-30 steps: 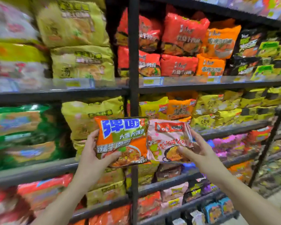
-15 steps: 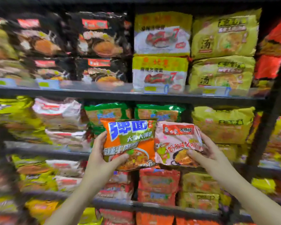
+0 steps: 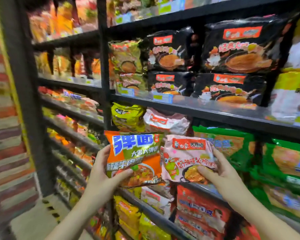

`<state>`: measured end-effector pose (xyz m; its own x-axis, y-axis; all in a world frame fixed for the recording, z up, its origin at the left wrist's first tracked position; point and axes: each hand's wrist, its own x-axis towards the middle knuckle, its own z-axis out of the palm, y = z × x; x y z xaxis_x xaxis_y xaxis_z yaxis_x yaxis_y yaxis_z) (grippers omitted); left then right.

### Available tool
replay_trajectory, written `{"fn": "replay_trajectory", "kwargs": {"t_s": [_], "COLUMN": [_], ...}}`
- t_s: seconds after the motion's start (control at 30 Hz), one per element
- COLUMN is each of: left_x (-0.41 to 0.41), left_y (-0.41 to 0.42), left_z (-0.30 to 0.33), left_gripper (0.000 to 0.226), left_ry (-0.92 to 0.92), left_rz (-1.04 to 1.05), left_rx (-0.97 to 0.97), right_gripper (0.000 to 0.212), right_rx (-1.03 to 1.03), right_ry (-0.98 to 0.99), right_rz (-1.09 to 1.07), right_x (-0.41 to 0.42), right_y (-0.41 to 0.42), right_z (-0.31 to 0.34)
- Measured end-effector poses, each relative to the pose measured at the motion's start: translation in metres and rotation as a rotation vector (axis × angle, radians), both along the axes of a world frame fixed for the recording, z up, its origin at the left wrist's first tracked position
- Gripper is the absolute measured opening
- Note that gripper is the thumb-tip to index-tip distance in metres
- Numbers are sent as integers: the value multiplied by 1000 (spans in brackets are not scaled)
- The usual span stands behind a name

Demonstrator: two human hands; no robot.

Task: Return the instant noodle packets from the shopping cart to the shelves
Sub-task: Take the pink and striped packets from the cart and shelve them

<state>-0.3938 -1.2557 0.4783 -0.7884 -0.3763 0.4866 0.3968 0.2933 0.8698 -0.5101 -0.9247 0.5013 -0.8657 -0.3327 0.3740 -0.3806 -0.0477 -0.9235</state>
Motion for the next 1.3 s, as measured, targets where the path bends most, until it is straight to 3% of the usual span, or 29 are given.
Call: {"fn": "replay_trajectory", "kwargs": {"t_s": [0.4,0.5,0.7,1.03,1.3], "left_x": [-3,-10,-17,-41,-73], "left_y": [-173,-219,-291,-409,-541], "left_z": [4,7,11,-6,3], "left_gripper": [80,84,102,94,86], "left_ry": [5,-5,33,14,1], "left_rz": [389,471,628,674,571], "left_rx": [34,43,57,179,112], "right_gripper": [72,64,71,76,68], "right_rx": [-81,-97,-40,13,52], "right_ry": [7,0,50,44,139], "right_rz": [319,387,491,508,373], "right_x": [-96,-121,-154,-181,-189], "right_y": [-240,-303,-406,-536,-648], "right_z": [3,9,14,13,25]}}
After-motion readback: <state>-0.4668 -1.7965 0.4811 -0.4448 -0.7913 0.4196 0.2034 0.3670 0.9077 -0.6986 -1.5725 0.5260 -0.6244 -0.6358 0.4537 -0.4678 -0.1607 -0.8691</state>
